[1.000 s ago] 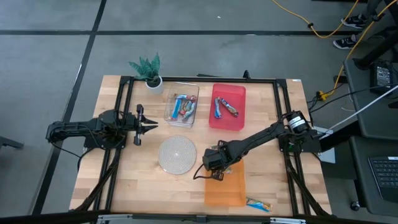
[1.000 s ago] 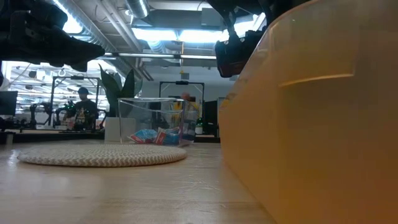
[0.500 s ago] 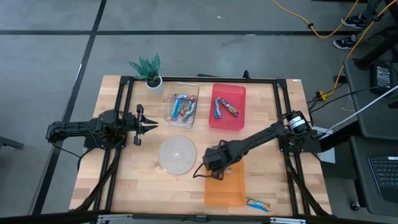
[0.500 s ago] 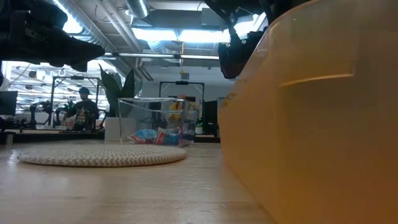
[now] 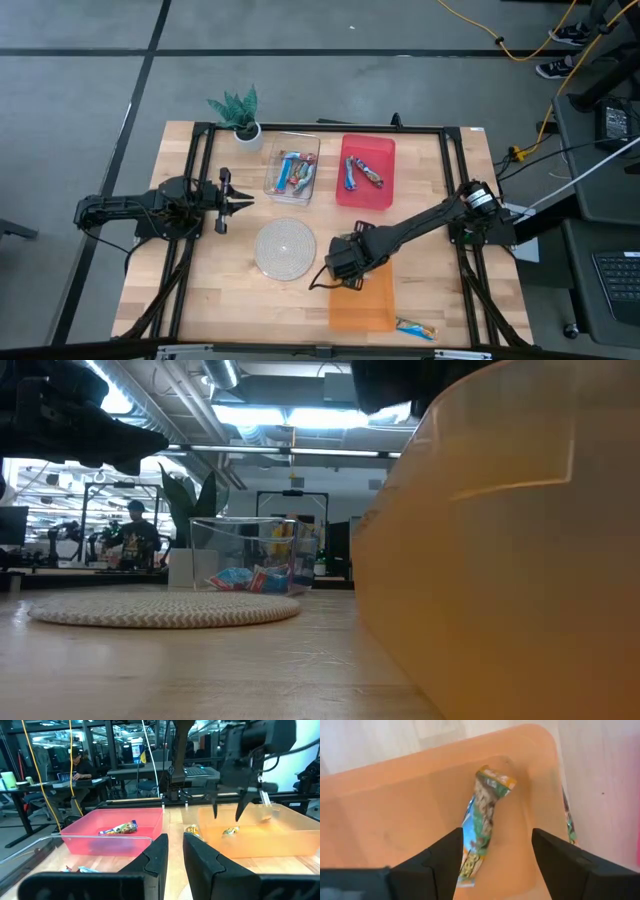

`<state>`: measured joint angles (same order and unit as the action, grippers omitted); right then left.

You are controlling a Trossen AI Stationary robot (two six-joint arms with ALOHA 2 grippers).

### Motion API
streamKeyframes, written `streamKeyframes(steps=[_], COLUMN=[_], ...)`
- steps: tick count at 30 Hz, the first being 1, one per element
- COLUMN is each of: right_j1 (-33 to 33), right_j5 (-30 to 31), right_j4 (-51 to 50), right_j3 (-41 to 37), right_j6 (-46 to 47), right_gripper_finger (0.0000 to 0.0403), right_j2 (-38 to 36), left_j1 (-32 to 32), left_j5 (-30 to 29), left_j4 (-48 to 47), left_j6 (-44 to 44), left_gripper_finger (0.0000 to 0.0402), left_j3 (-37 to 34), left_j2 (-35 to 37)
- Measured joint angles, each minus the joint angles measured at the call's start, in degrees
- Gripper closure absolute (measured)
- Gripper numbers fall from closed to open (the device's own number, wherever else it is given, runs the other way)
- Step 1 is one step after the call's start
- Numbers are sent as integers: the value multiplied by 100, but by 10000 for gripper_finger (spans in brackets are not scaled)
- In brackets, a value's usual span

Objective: Pick and place Granola Bars by type
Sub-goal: Put the yellow granola bar into the orange bin

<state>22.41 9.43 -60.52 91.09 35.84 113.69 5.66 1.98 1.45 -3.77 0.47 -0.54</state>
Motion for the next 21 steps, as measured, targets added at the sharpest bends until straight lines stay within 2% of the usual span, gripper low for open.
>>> streamKeyframes(steps=[8, 21], right_j1=[330, 1016], right_j5=[184, 1059], right_j4=[-781, -1780], right_j3=[463, 468], right_j6=[166, 1037], right_gripper_finger=[166, 166], right_j2=[-121, -1525], left_j1=[1, 0], left_j5=[0, 7], left_j4=[0, 0], left_j6=[0, 0], left_gripper_finger=[347, 347], left_j3=[0, 0], left_j2=[0, 0])
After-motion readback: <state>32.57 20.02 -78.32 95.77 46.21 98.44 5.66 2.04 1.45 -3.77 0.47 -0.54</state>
